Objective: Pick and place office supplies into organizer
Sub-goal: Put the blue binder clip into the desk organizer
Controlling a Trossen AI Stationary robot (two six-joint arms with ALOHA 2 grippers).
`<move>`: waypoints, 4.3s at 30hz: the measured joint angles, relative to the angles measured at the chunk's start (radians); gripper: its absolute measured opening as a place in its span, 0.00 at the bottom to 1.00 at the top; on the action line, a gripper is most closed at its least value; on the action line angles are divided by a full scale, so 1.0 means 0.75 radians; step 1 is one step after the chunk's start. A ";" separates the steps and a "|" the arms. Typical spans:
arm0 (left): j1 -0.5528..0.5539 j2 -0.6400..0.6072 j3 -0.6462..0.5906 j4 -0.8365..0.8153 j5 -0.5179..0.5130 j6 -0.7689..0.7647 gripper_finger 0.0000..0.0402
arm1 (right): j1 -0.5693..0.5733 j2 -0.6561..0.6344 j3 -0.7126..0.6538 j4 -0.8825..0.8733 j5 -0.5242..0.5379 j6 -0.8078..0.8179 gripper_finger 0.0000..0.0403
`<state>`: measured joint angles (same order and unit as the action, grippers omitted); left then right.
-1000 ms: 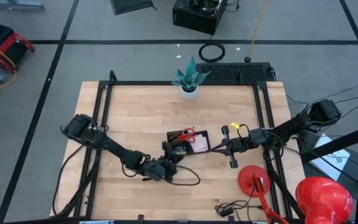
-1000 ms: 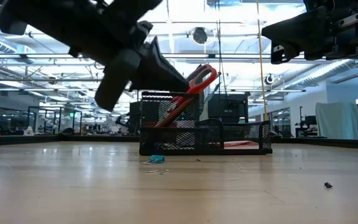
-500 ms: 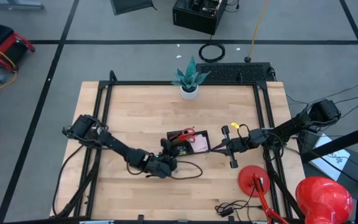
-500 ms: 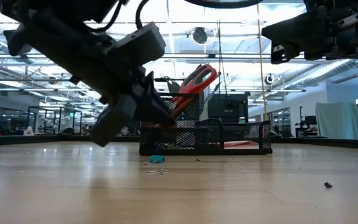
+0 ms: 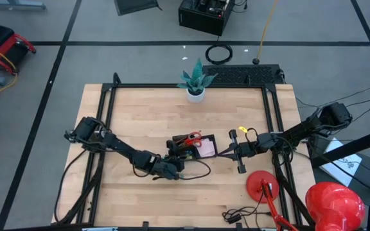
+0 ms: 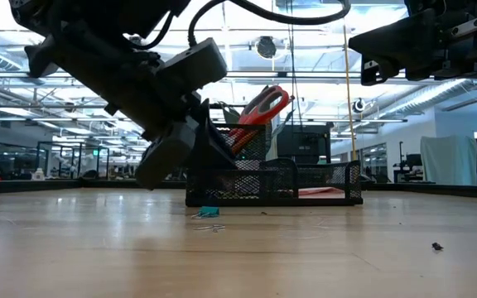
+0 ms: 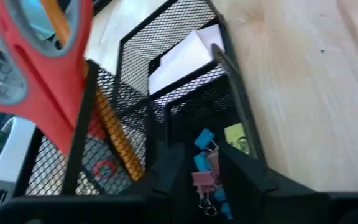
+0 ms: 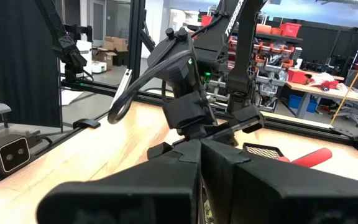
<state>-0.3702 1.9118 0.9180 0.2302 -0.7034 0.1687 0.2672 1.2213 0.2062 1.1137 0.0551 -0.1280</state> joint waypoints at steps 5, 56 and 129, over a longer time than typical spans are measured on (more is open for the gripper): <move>0.001 -0.001 0.000 -0.007 -0.033 -0.008 0.34 | 0.000 0.000 0.000 0.000 0.000 0.000 0.01; 0.079 -0.582 -0.892 1.583 0.665 0.252 0.00 | 0.030 0.006 -0.001 0.004 -0.008 -0.049 0.01; -0.135 -1.380 -1.211 0.879 0.473 0.105 0.05 | 0.002 1.068 1.349 -1.362 -0.210 -0.301 0.48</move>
<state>-0.4717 0.8768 0.0101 0.8894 -0.3485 0.2472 0.2685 2.0224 1.2179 0.0922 -0.1021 -0.3539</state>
